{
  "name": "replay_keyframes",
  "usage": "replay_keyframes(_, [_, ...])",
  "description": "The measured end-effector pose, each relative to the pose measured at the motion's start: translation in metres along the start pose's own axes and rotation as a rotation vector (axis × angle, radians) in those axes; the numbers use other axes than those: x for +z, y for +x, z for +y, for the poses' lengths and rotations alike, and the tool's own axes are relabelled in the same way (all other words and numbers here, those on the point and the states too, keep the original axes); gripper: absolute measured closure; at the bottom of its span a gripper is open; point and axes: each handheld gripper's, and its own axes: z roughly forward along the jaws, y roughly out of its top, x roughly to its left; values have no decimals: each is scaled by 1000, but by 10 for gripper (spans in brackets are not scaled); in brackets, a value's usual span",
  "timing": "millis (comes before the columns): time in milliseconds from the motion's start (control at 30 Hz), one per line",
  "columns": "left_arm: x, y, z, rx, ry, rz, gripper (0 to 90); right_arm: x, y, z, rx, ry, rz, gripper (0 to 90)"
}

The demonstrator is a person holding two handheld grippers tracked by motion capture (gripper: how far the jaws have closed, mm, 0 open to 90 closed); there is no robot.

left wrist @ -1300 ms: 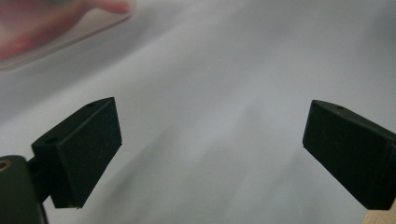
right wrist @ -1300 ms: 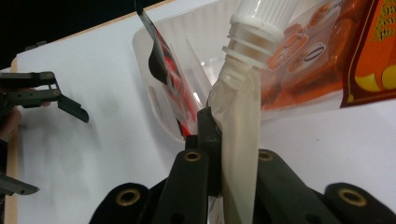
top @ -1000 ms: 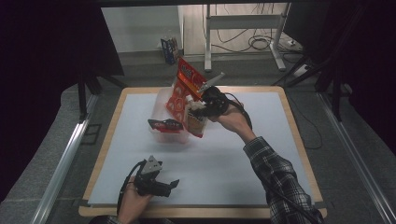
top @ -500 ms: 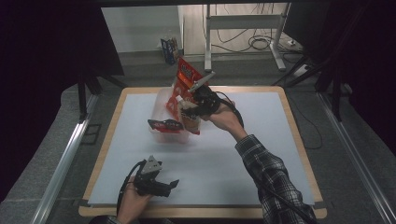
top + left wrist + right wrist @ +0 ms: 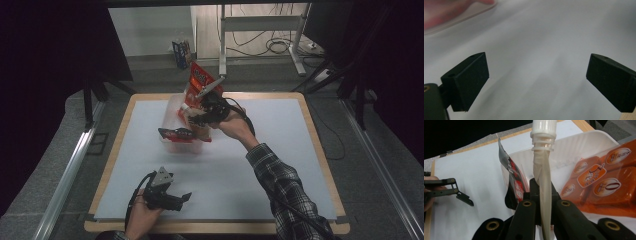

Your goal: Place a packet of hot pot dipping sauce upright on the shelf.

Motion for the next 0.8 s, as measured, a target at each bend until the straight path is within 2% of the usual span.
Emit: replay_keyframes(800, [-1,1,0,-2,-1,-1,44,26,2,17,12,-32,19,880])
